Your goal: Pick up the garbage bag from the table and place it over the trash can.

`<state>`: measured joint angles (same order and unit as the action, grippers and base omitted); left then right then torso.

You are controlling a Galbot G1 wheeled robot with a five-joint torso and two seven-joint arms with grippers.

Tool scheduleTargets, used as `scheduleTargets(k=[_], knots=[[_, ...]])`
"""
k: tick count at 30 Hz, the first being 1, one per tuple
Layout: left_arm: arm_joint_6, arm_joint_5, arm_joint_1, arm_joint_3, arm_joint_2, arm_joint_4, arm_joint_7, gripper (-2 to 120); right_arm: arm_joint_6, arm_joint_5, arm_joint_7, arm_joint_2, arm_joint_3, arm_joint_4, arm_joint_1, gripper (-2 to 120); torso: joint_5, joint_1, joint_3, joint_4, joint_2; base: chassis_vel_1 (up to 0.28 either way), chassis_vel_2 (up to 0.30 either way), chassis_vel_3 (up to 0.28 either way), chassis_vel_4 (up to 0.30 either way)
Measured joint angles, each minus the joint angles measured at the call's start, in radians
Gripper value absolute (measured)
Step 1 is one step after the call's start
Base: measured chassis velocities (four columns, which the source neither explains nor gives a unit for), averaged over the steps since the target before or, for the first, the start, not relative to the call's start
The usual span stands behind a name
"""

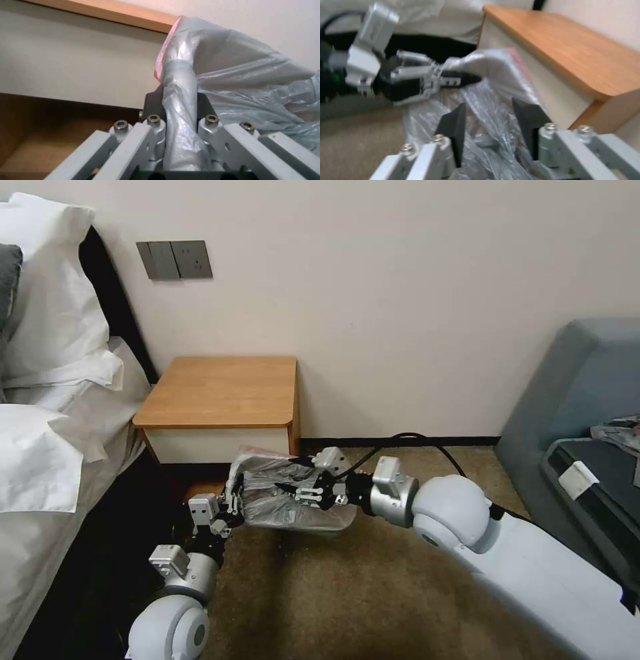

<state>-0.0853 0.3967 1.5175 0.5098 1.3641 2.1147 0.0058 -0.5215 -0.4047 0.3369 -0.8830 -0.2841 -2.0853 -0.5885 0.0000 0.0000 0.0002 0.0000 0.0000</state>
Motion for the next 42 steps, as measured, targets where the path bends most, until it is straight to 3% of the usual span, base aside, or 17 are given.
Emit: scheduleTargets(k=[6,11,13,16,42], knots=[[-0.006,-0.004,0.001,0.000,0.001,0.012,0.001,6,-0.029,0.028,0.009,-0.022,-0.083,0.036,0.076,17,0.0000,0.000,0.000,0.0001,0.000,0.000,0.000,0.000,0.000],[-0.007,-0.006,0.006,-0.003,0.001,0.022,0.002,6,-0.132,0.027,-0.053,-0.047,-0.144,0.054,0.130,0,0.0000,0.000,0.000,-0.0001,0.000,0.000,0.000,0.000,0.000],[-0.007,-0.008,0.006,-0.005,0.000,0.028,0.004,6,-0.196,0.017,-0.090,-0.061,-0.175,0.057,0.153,0,-0.0001,0.000,0.000,0.0000,0.000,0.000,0.000,0.000,0.000],[-0.007,-0.010,0.006,-0.006,0.000,0.033,0.005,6,-0.214,0.009,-0.122,-0.072,-0.210,0.073,0.174,0,-0.0002,0.000,0.000,0.0000,0.000,0.000,0.000,0.000,0.000],[-0.001,-0.078,0.026,-0.026,0.004,0.089,0.044,6,-0.212,0.139,-0.145,-0.141,-0.308,0.239,0.209,0,0.0000,0.000,0.000,-0.0001,0.000,0.000,0.000,0.000,0.000]])
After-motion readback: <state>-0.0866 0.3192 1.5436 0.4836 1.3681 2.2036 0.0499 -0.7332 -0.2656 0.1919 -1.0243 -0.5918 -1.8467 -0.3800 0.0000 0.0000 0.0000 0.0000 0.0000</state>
